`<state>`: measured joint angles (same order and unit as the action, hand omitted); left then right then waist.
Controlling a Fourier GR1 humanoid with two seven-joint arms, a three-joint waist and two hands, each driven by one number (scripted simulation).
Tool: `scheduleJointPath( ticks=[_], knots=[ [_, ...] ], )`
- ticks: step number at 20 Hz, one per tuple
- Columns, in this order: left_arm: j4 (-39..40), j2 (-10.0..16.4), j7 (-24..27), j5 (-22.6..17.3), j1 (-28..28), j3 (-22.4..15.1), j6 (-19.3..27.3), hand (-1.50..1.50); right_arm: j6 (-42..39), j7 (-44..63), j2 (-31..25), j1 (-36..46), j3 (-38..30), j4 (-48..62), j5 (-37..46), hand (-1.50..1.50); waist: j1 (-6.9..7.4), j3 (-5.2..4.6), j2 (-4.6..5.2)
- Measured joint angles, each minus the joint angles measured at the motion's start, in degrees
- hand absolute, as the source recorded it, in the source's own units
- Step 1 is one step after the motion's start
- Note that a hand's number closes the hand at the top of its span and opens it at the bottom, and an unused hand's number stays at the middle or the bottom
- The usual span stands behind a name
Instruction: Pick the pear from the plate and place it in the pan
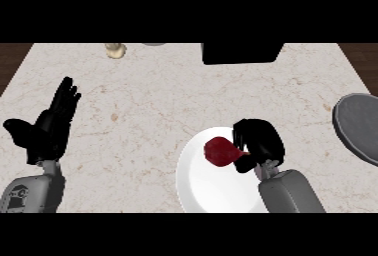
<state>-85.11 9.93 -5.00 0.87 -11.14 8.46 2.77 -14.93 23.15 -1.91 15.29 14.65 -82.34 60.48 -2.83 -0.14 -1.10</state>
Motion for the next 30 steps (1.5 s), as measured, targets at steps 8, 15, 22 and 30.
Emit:
scheduleJointPath(
  ticks=[8, 15, 22, 30],
  knots=[
    [-0.86, 0.19, -0.80, -0.01, -0.61, -0.20, -0.15, 0.00, 4.86, 13.83, -0.06, -5.57, 1.02, -24.53, 9.67, 1.50, 0.78, 0.06, 0.34],
    [1.32, 0.47, 0.89, -0.66, -1.43, 0.24, -1.30, 0.00, 4.92, 15.34, -2.80, -6.43, -9.42, -36.65, 5.35, 1.50, 1.91, 0.11, 0.91],
    [1.55, 0.45, 1.38, -0.72, -1.86, 0.06, -1.74, 0.00, 9.63, 8.01, -7.10, -4.73, -27.89, -32.20, -9.10, 1.50, 2.45, 0.17, 1.11],
    [1.27, -0.28, 0.77, 0.02, -2.46, -0.77, -1.03, 0.00, 17.00, -7.79, -19.33, -2.13, -42.60, -9.26, -14.51, 1.50, 3.15, 0.22, 1.32]
  ],
)
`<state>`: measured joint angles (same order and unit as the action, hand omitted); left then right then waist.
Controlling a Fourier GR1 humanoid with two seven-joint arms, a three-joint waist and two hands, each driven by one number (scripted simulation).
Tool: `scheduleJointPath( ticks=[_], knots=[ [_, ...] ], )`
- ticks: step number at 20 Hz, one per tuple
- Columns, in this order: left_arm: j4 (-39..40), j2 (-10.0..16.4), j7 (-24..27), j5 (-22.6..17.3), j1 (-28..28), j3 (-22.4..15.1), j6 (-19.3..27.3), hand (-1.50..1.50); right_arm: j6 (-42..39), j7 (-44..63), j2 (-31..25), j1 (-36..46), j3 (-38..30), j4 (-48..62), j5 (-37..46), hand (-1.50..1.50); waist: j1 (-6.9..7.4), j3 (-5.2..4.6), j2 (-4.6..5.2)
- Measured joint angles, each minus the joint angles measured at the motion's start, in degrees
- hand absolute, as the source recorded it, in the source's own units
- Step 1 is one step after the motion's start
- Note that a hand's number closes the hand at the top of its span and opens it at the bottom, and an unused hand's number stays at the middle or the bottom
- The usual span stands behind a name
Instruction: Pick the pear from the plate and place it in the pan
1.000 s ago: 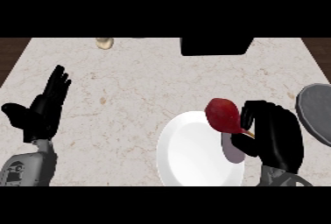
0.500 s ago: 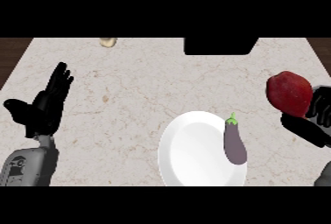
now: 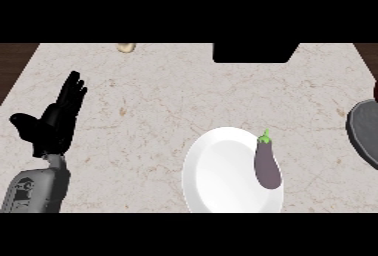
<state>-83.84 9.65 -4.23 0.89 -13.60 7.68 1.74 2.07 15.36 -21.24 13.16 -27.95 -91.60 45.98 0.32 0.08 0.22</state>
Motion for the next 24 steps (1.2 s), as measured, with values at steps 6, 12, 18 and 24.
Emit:
scheduleJointPath(
  ticks=[6, 12, 18, 24],
  knots=[
    [0.30, -0.37, -0.23, 0.17, -1.01, -0.31, 0.26, 0.00, 9.22, -11.98, -7.92, 4.15, -4.73, 23.23, 1.99, 1.50, 0.71, 0.05, 0.26],
    [0.20, -1.08, 0.20, 0.51, -0.86, -1.20, 0.18, 0.00, 17.67, -23.63, -13.45, 10.81, -8.83, 46.68, 0.47, 1.50, 1.59, 0.17, 0.54],
    [0.53, -0.72, 0.04, 0.22, -1.77, -0.93, -0.17, 0.00, 13.58, -29.45, -16.27, 15.44, -12.31, 61.53, -4.26, -1.50, 1.91, 0.25, 0.72],
    [0.36, -1.51, -0.09, 0.68, -1.85, -1.49, 0.49, 0.00, 4.82, -34.80, -18.74, 17.65, -14.46, 71.27, -7.99, -1.50, 2.02, 0.31, 0.78]
  ],
)
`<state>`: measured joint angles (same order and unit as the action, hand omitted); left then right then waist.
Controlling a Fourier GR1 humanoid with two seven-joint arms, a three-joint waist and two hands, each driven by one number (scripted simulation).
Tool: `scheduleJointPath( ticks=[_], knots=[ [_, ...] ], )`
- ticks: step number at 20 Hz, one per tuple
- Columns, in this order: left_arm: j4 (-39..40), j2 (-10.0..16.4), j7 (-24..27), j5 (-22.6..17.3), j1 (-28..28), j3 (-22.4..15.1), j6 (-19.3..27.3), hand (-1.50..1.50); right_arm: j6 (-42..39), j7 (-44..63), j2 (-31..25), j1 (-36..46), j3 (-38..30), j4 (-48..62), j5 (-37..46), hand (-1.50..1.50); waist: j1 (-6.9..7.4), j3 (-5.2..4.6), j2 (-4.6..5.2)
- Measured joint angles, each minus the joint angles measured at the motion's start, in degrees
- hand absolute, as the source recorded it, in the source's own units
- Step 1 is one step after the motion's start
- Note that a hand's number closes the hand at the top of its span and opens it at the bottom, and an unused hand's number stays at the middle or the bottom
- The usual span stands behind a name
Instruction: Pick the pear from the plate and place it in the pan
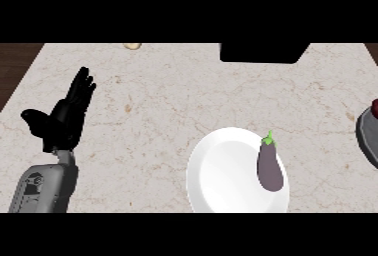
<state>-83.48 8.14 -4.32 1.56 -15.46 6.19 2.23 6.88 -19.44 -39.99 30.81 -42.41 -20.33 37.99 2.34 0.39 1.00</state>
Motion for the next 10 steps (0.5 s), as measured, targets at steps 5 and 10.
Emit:
scheduleJointPath(
  ticks=[5, 10],
  knots=[
    [0.37, 0.49, 0.18, -0.31, 0.22, 0.48, -0.43, 0.00, 1.38, -7.49, 0.01, 0.30, -2.85, 3.13, -3.25, -1.50, -0.30, -0.01, -0.10],
    [0.23, 1.18, 0.15, -0.87, 0.91, 1.46, -0.67, 0.00, -0.49, -13.82, -0.59, -0.53, -8.44, 3.18, -10.11, -1.50, -1.31, -0.13, -0.53]
  ],
)
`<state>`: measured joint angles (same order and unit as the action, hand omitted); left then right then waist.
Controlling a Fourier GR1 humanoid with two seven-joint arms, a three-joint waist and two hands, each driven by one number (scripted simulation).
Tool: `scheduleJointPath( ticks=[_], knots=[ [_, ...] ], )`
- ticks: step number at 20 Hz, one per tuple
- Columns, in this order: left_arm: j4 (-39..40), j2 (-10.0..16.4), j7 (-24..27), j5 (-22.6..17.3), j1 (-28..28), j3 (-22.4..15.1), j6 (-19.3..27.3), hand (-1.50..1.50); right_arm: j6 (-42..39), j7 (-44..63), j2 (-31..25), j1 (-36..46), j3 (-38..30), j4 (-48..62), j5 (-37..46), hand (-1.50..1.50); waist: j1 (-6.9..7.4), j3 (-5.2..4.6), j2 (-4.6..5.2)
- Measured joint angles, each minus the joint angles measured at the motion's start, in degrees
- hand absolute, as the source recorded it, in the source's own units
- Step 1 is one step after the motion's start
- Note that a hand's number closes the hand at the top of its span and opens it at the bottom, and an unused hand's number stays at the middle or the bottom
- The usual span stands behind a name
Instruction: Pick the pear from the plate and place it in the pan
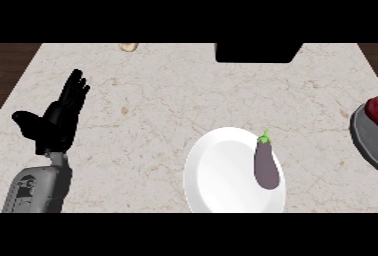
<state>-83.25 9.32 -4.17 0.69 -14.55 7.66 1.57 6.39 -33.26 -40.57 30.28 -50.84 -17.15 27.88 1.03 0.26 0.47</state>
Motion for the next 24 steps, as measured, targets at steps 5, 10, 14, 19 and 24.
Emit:
scheduleJointPath(
  ticks=[5, 10, 14, 19, 24],
  knots=[
    [-0.63, 0.21, -0.09, 0.30, 1.01, 0.16, 0.24, 0.00, -10.52, -4.41, -1.68, -4.81, -3.61, 0.25, -6.19, -1.50, -1.22, -0.18, -0.44],
    [-1.54, 0.66, -0.80, 0.00, 2.01, 0.92, 0.42, 0.00, -23.73, -9.00, -3.73, -13.26, -5.79, -2.10, -11.08, -1.50, -2.50, -0.36, -0.89],
    [-3.27, 0.94, -1.39, 0.18, 3.22, 1.08, 0.67, 0.00, -29.01, -9.96, -3.74, -20.76, -6.95, -6.77, -14.27, -1.50, -2.94, -0.50, -1.07],
    [-2.93, 0.99, -1.77, 0.36, 2.59, 1.05, 0.81, 0.00, -32.80, -7.79, -1.38, -29.37, -8.34, -15.43, -18.63, -1.50, -3.33, -0.60, -1.02],
    [-2.13, 0.70, -0.71, 0.37, 2.75, 0.95, 0.65, 0.00, -35.20, -3.26, 4.12, -37.05, -8.64, -28.48, -22.45, -1.50, -3.05, -0.63, -0.85]
  ],
)
